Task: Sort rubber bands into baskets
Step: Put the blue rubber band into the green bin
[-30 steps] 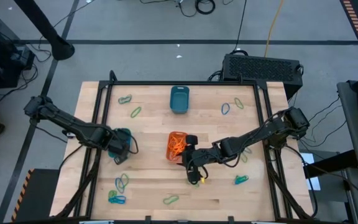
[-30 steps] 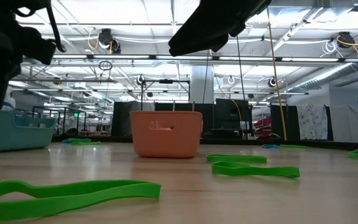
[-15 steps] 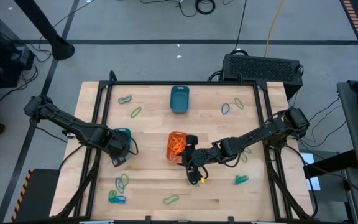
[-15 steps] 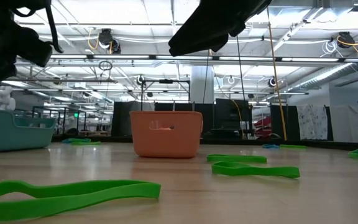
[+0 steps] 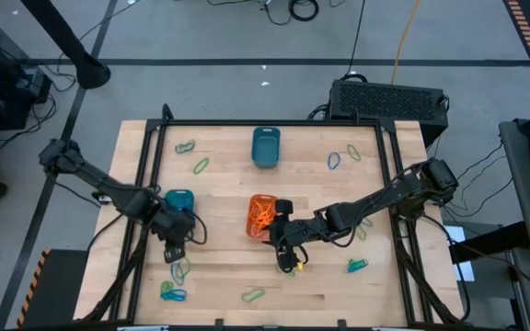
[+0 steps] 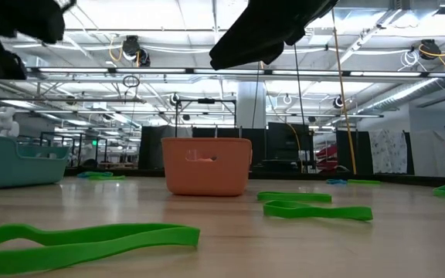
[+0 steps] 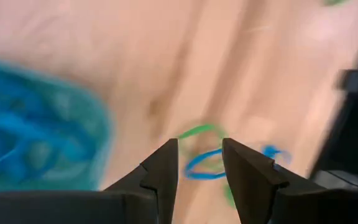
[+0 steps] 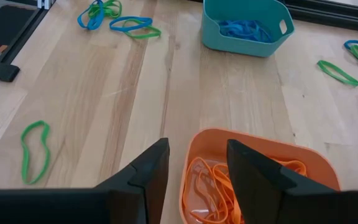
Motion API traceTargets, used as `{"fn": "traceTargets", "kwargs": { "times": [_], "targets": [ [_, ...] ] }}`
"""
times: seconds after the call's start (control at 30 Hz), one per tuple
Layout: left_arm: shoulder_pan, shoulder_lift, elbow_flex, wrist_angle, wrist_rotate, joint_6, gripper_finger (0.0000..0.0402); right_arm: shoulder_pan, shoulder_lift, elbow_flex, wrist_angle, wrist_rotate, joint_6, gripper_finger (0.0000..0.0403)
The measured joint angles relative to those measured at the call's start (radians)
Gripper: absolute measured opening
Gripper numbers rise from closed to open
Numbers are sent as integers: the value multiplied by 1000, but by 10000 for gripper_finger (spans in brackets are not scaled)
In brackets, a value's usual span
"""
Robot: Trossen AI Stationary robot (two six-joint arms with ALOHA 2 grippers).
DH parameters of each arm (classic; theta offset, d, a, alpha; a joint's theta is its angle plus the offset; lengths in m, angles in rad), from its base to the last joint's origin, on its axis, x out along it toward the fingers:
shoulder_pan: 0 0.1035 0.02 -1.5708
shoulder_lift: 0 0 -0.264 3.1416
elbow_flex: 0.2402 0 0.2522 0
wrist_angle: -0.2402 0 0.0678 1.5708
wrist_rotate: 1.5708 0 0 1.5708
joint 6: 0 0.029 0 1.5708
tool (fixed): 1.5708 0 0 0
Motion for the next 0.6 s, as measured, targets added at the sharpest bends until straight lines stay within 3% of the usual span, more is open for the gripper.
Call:
{"fn": "traceTargets", "kwargs": {
  "times": [0.27,0.43,0.6],
  "targets": [
    [-200,49,1,212,-28,-47,132,0,0,0,-2,0,16,153],
    [-343,170,1,379,-27,-79,132,0,0,0,-14,0,27,153],
    [-412,314,1,500,-28,-80,132,0,0,0,-15,0,40,153]
  ]
}}
